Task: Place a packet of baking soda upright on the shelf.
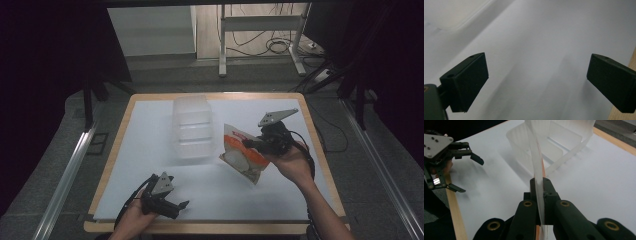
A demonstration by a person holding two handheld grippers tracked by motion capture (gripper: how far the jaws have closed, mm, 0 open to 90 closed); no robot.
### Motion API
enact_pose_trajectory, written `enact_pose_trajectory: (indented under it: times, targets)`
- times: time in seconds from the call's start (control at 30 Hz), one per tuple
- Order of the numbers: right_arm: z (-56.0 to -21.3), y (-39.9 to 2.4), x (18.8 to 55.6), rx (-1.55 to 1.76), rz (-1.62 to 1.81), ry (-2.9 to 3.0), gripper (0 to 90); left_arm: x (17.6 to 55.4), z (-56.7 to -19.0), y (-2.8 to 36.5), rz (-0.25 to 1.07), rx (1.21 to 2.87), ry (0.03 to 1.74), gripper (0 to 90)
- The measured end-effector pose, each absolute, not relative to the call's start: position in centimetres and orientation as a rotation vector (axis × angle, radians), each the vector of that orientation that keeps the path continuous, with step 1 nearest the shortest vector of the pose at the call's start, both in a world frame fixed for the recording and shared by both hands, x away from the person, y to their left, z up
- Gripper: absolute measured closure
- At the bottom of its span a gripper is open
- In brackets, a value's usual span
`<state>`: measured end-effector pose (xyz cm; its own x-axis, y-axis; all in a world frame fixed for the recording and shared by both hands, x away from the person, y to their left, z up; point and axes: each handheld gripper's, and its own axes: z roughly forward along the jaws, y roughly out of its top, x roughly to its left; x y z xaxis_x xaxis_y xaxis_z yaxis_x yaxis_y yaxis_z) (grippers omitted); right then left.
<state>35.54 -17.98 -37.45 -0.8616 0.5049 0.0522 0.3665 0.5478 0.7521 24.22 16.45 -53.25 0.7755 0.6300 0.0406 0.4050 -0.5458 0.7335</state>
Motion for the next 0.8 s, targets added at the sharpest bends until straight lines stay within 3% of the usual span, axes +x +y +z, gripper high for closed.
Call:
enact_pose_trajectory:
  times: [0.8]
  targets:
    - [-34.0,-16.2,40.3,0.742,1.175,2.544,88.7,24.3,-53.2,16.5,0.389,2.218,0.768,3.8]
